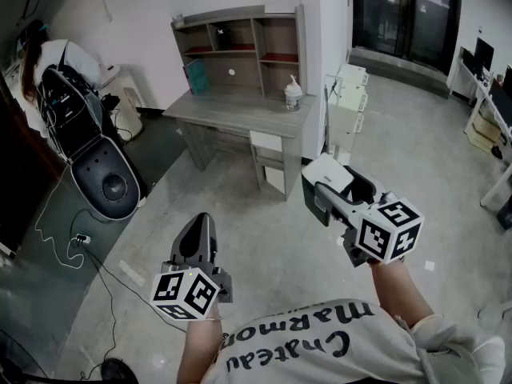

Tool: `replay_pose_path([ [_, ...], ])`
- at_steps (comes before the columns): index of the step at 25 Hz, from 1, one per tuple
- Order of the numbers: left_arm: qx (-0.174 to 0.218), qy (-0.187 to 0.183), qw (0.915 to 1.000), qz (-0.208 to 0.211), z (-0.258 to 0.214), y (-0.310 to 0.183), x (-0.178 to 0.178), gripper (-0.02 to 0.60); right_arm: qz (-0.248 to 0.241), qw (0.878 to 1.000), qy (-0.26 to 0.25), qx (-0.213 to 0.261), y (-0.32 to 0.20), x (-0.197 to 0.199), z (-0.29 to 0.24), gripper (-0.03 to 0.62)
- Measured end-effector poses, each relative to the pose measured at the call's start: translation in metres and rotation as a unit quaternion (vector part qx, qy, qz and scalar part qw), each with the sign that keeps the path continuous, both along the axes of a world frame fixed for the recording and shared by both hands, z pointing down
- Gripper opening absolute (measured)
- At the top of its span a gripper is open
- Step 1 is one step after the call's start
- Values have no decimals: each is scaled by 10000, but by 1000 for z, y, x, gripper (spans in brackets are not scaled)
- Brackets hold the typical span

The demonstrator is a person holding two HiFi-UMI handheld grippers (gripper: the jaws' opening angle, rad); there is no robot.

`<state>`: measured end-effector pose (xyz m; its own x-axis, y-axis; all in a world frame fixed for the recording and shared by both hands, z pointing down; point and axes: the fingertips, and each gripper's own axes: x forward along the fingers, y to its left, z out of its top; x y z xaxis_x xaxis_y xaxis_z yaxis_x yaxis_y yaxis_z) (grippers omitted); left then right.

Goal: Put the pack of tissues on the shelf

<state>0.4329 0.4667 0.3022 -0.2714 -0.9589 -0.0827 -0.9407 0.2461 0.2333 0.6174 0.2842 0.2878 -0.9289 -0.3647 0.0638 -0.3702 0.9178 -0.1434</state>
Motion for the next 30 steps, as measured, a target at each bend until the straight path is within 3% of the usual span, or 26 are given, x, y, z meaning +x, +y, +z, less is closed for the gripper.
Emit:
replay_pose_path([
  [17, 199, -116, 9995, 232, -9, -5, -71, 18, 74, 9996, -271, 40, -5, -68, -4, 327],
  [23, 229, -103, 9993, 285, -4, -8, -99, 18, 58, 9994, -255, -213, -3, -89, 15, 327],
  [30, -96, -36, 9993, 362, 24, -30, -110, 18, 193, 9996, 56, -201, -24, -104, 35, 323],
])
